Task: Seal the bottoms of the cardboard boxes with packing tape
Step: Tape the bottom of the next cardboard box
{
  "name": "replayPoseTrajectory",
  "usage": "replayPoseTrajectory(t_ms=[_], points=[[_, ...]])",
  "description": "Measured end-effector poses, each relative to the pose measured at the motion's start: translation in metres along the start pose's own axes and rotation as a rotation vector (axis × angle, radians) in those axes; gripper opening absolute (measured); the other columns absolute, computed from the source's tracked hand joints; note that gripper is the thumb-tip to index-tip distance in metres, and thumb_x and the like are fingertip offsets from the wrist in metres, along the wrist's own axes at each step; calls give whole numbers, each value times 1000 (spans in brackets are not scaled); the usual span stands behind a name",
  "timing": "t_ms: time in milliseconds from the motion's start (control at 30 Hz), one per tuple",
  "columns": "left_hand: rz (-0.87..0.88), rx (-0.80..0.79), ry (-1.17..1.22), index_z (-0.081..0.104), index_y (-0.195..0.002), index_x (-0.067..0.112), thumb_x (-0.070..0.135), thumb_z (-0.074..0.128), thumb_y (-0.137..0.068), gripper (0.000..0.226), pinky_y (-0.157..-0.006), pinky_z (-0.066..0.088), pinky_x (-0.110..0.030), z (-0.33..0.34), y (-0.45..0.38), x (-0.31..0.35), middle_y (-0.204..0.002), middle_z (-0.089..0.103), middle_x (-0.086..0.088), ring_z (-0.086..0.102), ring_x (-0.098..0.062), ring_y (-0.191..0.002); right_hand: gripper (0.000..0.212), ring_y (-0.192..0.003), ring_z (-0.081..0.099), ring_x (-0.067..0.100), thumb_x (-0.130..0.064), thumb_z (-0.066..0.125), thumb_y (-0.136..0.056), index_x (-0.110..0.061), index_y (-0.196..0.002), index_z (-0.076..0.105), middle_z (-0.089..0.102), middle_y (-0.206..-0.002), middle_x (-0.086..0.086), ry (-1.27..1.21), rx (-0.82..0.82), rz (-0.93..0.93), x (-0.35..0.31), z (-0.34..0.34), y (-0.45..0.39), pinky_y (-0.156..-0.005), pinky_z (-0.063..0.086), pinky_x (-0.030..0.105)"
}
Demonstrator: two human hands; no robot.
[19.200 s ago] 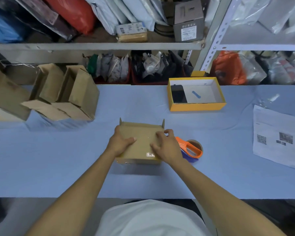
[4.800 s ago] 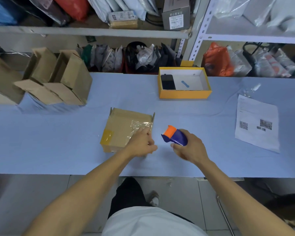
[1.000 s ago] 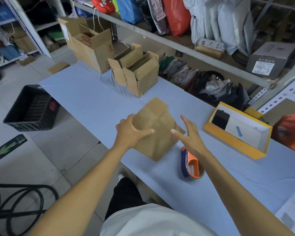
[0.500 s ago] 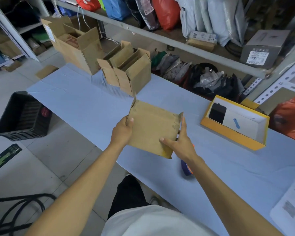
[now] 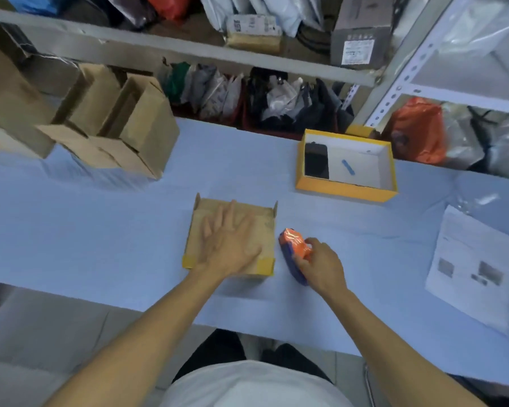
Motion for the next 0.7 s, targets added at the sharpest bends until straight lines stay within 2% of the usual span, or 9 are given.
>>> replayPoseTrajectory(t_ms=[100,200,233,300,367,433,567,633,700], points=[[33,-126,-81,2,-154,40,63,34,-92,73,-118,-9,-53,18,0,1,-164,-7,-7,-7,-29,-150,61,-106,57,31,-30,59,-90,-34,-145,32,58,-111,8,165,-119,-144,5,13,7,-75,52,32],[9,-138,-136,2,-154,40,65,30,-93,72,-116,-10,-54,19,2,0,-164,-8,-5,-7,-30,-150,65,-128,46,31,-13,41,-95,-42,-151,26,44,-145,6,17,-151,-135,-1,22,9,-99,42,32],[-2,-160,-119,5,-154,40,65,32,-92,72,-116,-10,-54,18,2,2,-164,-5,-5,-6,-30,-150,68,-125,48,29,-10,42,-93,-42,-151,27,45,-144,3,-3,-108,-145,-3,21,9,-96,42,31],[0,-161,-77,19,-153,36,59,40,-92,68,-115,-8,-50,10,2,6,-162,9,-9,4,-30,-149,73,-99,57,29,-5,45,-85,-41,-146,31,56,-117,10,28,51,-167,-2,14,9,-79,48,30],[69,-27,69,53,-136,27,41,52,-92,47,-112,13,-41,-3,-3,11,-146,43,-10,34,-30,-137,65,-87,58,31,-12,51,-89,-36,-147,34,61,-104,11,-28,124,-70,4,0,8,-72,49,36],[84,42,389,72,-109,17,21,54,-92,25,-98,42,-36,-19,-14,22,-118,67,-5,59,-25,-111,56,-91,60,25,-32,57,-86,-34,-141,43,65,-108,3,-172,159,-15,10,-15,12,-75,49,35],[-134,-256,873,69,-94,5,13,53,-95,18,-82,53,-36,-32,-42,53,-95,70,-12,62,-21,-80,59,-94,60,0,-54,66,-74,-47,-129,46,62,-105,-26,-377,193,-132,7,-42,22,-77,49,19],[-231,-498,1129,67,-95,5,22,57,-97,20,-74,57,-29,-33,-47,63,-94,72,-14,68,-21,-78,67,-97,60,4,-52,74,-73,-44,-132,45,61,-111,-24,-342,155,-180,5,-50,21,-82,53,26],[-220,-617,1195,71,-98,7,23,57,-96,21,-70,58,-24,-33,-50,63,-96,76,-10,74,-20,-87,70,-99,59,9,-50,76,-75,-38,-137,45,60,-118,-15,-258,142,-231,4,-55,15,-86,53,32]])
Point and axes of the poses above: each hand's wrist, its own y-axis away from the middle knuckle, its own z-axis out of the palm, x = y × z, the point moved 1 cm from there along -y, towards the middle knuckle
